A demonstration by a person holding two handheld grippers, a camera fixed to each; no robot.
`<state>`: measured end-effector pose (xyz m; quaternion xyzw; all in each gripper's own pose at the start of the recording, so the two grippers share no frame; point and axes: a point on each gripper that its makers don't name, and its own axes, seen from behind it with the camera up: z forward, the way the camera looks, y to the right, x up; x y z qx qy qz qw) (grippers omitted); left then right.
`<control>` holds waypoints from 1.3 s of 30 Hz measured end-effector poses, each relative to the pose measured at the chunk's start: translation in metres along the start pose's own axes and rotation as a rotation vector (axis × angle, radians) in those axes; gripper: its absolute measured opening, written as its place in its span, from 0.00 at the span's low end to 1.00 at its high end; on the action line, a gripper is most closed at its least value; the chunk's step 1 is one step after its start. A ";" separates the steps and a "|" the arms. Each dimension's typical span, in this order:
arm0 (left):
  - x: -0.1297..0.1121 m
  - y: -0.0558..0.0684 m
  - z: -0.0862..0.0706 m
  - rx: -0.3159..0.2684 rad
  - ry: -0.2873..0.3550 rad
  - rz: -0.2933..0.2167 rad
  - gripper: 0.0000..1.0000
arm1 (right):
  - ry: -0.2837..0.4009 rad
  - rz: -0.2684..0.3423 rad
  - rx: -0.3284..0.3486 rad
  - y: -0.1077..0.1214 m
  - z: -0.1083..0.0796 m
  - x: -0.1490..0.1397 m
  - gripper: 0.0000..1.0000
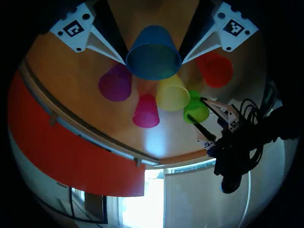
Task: Pour water
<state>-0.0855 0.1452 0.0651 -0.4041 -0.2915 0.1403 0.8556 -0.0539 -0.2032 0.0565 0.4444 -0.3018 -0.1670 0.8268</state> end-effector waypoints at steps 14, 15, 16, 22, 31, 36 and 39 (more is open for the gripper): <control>-0.018 -0.001 0.000 -0.008 -0.051 -0.026 0.94 | -0.017 -0.008 -0.004 -0.002 0.010 -0.005 0.91; -0.020 0.000 0.001 -0.008 -0.056 -0.025 0.97 | -0.018 -0.007 -0.004 -0.002 0.010 -0.005 0.91; -0.021 0.001 0.001 -0.007 -0.060 -0.023 1.00 | -0.019 -0.006 -0.003 -0.002 0.011 -0.005 0.91; -0.020 0.003 -0.005 -0.016 -0.049 -0.026 1.00 | -0.024 -0.004 0.000 -0.003 0.017 -0.008 0.91; -0.019 0.002 -0.020 -0.005 -0.039 -0.018 1.00 | -0.024 0.000 0.003 -0.005 0.024 -0.011 0.91; -0.018 0.004 -0.028 0.000 -0.032 -0.018 1.00 | -0.031 -0.008 -0.005 -0.005 0.024 -0.015 0.91; -0.018 0.005 -0.032 0.004 -0.025 -0.019 1.00 | -0.037 -0.015 -0.012 -0.005 0.024 -0.019 0.91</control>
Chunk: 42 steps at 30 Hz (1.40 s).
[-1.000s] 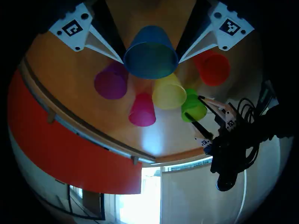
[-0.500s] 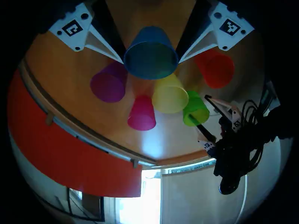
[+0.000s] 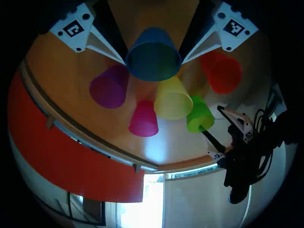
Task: Pour water
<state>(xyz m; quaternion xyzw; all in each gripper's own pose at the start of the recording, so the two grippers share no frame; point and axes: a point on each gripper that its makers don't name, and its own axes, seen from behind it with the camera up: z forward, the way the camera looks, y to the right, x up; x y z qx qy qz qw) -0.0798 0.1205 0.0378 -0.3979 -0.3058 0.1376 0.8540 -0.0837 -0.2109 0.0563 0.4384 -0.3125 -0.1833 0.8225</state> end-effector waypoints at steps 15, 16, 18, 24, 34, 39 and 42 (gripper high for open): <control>0.005 0.013 -0.015 -0.004 0.031 -0.003 0.99 | 0.013 -0.005 -0.011 -0.001 -0.009 -0.013 0.92; 0.005 0.013 -0.015 -0.004 0.032 -0.003 0.99 | 0.012 -0.006 -0.012 -0.001 -0.010 -0.014 0.92; 0.005 0.013 -0.015 -0.005 0.033 -0.004 0.99 | 0.012 -0.007 -0.014 -0.002 -0.011 -0.015 0.93; 0.006 0.014 -0.015 -0.006 0.035 -0.006 0.99 | 0.002 -0.006 -0.024 -0.001 -0.015 -0.022 0.95; 0.006 0.016 -0.020 -0.009 0.041 -0.011 1.00 | -0.006 -0.008 -0.048 0.001 -0.022 -0.026 1.00; 0.007 0.017 -0.028 -0.003 0.049 -0.009 0.99 | -0.007 -0.003 -0.055 -0.002 -0.034 -0.030 1.00; 0.007 0.018 -0.033 0.006 0.054 -0.009 0.99 | -0.007 -0.006 -0.070 -0.005 -0.044 -0.034 1.00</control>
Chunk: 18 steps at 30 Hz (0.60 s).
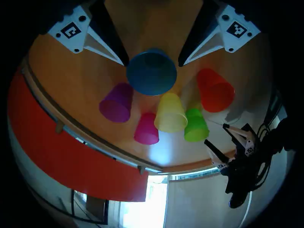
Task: Pour water
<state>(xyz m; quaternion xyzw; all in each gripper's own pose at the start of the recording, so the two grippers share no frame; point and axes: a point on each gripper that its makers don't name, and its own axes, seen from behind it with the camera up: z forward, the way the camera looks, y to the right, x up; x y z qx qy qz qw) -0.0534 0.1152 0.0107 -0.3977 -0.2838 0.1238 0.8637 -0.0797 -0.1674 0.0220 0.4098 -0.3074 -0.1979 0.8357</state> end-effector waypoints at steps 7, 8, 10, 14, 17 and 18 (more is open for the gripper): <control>0.000 0.004 -0.018 0.031 0.026 -0.001 1.00 | 0.022 0.025 -0.046 -0.002 -0.029 -0.010 1.00; 0.000 0.004 -0.021 0.036 0.031 -0.003 1.00 | 0.026 0.031 -0.053 -0.002 -0.034 -0.011 1.00; 0.001 0.004 -0.027 0.048 0.047 -0.014 1.00 | 0.038 0.043 -0.066 -0.003 -0.042 -0.013 1.00; 0.004 0.002 -0.039 0.075 0.087 -0.045 1.00 | 0.064 0.073 -0.093 -0.004 -0.058 -0.017 1.00; 0.008 0.001 -0.046 0.087 0.118 -0.069 0.99 | 0.081 0.096 -0.114 -0.005 -0.068 -0.019 1.00; 0.009 0.001 -0.048 0.093 0.128 -0.077 1.00 | 0.089 0.104 -0.123 -0.004 -0.071 -0.019 1.00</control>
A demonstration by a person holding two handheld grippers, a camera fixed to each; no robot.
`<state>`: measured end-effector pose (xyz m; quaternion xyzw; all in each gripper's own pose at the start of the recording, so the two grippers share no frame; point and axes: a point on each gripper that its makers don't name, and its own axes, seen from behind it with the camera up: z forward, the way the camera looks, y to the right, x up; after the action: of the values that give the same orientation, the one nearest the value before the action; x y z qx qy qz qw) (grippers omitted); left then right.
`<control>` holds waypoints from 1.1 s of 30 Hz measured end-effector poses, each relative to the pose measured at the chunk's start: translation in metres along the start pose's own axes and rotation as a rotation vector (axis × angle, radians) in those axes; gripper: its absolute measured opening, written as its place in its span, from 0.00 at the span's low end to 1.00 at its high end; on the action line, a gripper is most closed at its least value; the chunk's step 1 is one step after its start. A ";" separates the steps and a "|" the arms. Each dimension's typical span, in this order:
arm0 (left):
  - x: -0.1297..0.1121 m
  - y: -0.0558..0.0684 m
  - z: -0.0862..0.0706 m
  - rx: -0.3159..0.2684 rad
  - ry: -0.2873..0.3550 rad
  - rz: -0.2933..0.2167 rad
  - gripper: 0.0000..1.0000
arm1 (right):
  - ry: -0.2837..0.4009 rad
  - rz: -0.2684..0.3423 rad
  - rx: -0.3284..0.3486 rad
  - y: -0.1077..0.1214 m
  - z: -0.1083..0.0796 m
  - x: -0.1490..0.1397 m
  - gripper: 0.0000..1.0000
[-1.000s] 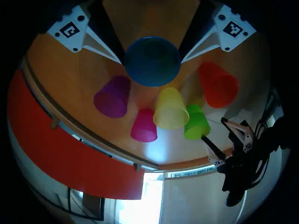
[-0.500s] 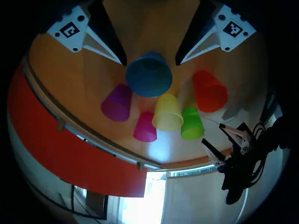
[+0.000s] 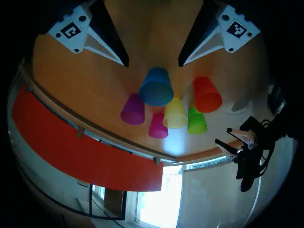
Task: Pour water
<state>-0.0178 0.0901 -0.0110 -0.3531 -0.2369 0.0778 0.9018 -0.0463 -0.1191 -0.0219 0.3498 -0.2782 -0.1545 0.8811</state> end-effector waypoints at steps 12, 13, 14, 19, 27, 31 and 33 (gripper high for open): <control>0.024 -0.008 -0.023 0.128 0.184 -0.073 0.99 | 0.201 0.110 -0.166 0.017 -0.038 0.026 1.00; 0.027 -0.010 -0.025 0.146 0.202 -0.077 0.99 | 0.219 0.118 -0.188 0.020 -0.040 0.027 1.00; 0.029 -0.012 -0.028 0.167 0.223 -0.082 0.99 | 0.239 0.127 -0.213 0.024 -0.044 0.030 1.00; 0.037 -0.025 -0.039 0.274 0.297 -0.094 0.99 | 0.338 0.165 -0.325 0.039 -0.060 0.040 1.00; 0.050 -0.039 -0.061 0.440 0.431 -0.117 0.99 | 0.507 0.257 -0.530 0.072 -0.096 0.052 1.00; 0.058 -0.046 -0.077 0.527 0.484 -0.107 0.99 | 0.580 0.308 -0.632 0.089 -0.116 0.054 1.00; 0.060 -0.049 -0.083 0.568 0.502 -0.096 0.99 | 0.612 0.324 -0.672 0.093 -0.125 0.056 1.00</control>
<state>0.0731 0.0223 -0.0087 -0.0856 0.0059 0.0092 0.9963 0.0801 -0.0130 -0.0100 0.0271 0.0085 0.0136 0.9995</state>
